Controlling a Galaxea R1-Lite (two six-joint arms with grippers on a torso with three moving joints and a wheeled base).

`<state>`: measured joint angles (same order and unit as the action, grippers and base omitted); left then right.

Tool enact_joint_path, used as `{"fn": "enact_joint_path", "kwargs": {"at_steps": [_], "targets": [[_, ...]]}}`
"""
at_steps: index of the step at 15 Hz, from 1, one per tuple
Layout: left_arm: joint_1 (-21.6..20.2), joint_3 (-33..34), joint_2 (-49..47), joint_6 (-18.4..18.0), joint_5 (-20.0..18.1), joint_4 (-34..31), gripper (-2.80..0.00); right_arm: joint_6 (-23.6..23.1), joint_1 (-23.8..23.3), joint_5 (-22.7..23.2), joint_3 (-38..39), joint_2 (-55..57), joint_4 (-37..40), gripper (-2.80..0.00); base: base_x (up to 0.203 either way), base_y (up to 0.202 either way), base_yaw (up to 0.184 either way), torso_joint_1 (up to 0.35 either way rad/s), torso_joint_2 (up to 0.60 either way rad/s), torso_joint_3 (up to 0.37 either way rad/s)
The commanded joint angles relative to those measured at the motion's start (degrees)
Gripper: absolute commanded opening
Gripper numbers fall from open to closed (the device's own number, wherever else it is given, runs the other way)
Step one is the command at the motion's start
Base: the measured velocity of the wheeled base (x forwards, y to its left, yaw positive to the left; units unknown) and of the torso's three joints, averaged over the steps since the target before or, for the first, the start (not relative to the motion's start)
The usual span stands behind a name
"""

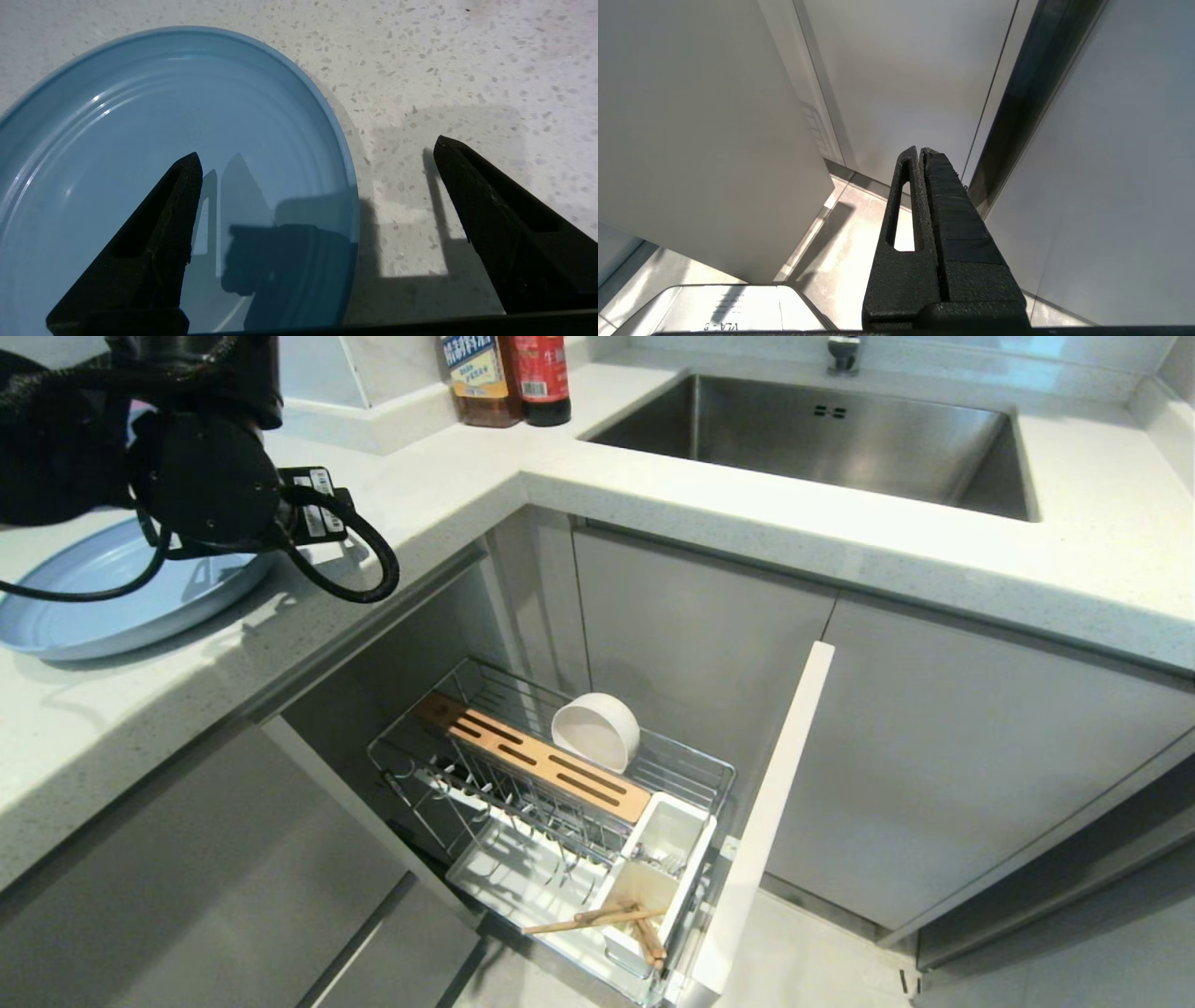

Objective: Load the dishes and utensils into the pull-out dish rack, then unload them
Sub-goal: Pick up the plate and place it in the cupboard

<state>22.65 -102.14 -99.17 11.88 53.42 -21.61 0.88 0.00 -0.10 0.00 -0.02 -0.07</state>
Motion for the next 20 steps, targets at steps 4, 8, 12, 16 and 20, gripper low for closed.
{"fn": "enact_joint_path", "kwargs": {"at_steps": [4,8,12,16,20], "targets": [[-0.15,-3.16,1.0,2.88,-1.65,-6.87,0.0,0.0,0.0,0.01,0.09,0.02,-0.01,-2.8,0.0,0.0,0.0,0.0,0.0,0.0],[-2.13,-3.73,0.78,2.88,-1.69,-8.58,0.0,0.0,0.0,0.01,0.09,0.02,-0.01,-2.8,0.0,0.0,0.0,0.0,0.0,0.0],[-3.31,-5.27,0.13,2.88,-3.39,-12.23,0.0,0.0,0.0,0.01,0.0,0.02,-0.01,-2.8,0.0,0.0,0.0,0.0,0.0,0.0],[-3.31,-5.27,-0.14,2.88,-3.41,-12.23,0.0,0.0,0.0,0.01,0.07,0.02,-0.01,-2.8,0.0,0.0,0.0,0.0,0.0,0.0],[-3.31,-5.09,-0.41,2.88,-3.49,-12.85,0.0,0.0,0.0,0.01,0.09,0.02,-0.01,-2.8,0.0,0.0,0.0,0.0,0.0,0.0]]}}
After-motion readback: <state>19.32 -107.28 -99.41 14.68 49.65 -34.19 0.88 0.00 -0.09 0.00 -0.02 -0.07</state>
